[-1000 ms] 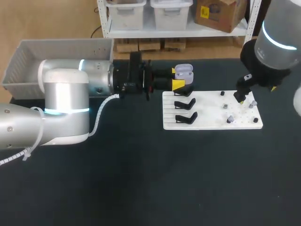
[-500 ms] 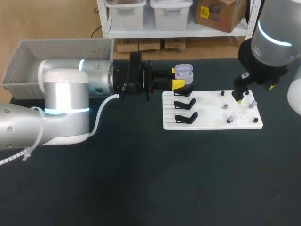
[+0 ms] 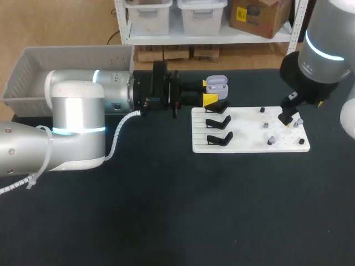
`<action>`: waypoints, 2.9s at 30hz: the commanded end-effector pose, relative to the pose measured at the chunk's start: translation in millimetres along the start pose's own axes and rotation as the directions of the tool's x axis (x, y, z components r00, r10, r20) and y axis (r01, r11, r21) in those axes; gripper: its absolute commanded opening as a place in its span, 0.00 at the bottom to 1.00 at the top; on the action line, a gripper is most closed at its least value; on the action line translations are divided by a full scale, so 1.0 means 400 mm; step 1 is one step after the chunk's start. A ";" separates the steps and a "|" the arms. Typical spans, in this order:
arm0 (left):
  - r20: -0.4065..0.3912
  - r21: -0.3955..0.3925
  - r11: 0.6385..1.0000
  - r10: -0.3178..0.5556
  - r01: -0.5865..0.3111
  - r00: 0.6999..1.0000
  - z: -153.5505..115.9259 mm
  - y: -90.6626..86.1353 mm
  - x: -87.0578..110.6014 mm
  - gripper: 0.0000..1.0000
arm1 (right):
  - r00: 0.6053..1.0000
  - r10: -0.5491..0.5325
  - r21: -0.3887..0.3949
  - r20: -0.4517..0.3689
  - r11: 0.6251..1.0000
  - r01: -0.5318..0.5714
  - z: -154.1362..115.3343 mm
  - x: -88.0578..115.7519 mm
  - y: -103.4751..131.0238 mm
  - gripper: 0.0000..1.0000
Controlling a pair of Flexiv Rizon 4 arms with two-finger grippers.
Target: Pick up each earbud case from the left stands, insert the matching earbuds, close the lid, and place the case in the box.
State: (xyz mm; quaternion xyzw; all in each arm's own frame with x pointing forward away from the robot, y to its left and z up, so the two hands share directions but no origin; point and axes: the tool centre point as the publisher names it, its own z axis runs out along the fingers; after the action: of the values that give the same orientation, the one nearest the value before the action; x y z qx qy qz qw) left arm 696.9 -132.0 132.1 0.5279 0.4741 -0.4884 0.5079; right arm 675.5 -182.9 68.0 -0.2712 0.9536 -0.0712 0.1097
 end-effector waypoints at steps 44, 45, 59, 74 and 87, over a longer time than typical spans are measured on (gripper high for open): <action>0.002 -0.005 1.000 0.002 -0.002 1.000 -0.001 -0.004 0.001 0.00 | 0.990 0.102 -0.033 -0.092 0.994 -0.106 0.153 0.000 -0.045 0.40; 0.002 -0.005 1.000 0.002 -0.002 1.000 -0.001 -0.004 0.001 0.00 | 0.991 0.102 -0.033 -0.092 0.994 -0.105 0.153 0.000 -0.044 0.40; 0.002 -0.005 1.000 0.002 -0.002 1.000 -0.001 -0.004 0.001 0.00 | 0.991 0.093 -0.027 -0.099 0.995 -0.096 0.157 -0.002 -0.041 0.32; 0.002 -0.005 1.000 0.002 -0.002 1.000 -0.001 -0.004 0.001 0.00 | 0.990 0.100 -0.016 -0.100 0.995 -0.102 0.155 0.002 -0.048 0.00; 0.002 -0.005 1.000 0.002 -0.002 1.000 -0.001 -0.004 0.001 0.00 | 0.980 0.153 -0.027 -0.129 0.987 -0.157 -0.023 0.027 -0.017 0.00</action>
State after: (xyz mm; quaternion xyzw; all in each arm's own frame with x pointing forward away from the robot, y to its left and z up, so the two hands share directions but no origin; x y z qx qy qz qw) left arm 696.9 -132.1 132.1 0.5278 0.4742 -0.4884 0.5079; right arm 680.4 -195.0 50.0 -0.1954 0.9778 -0.0573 0.0495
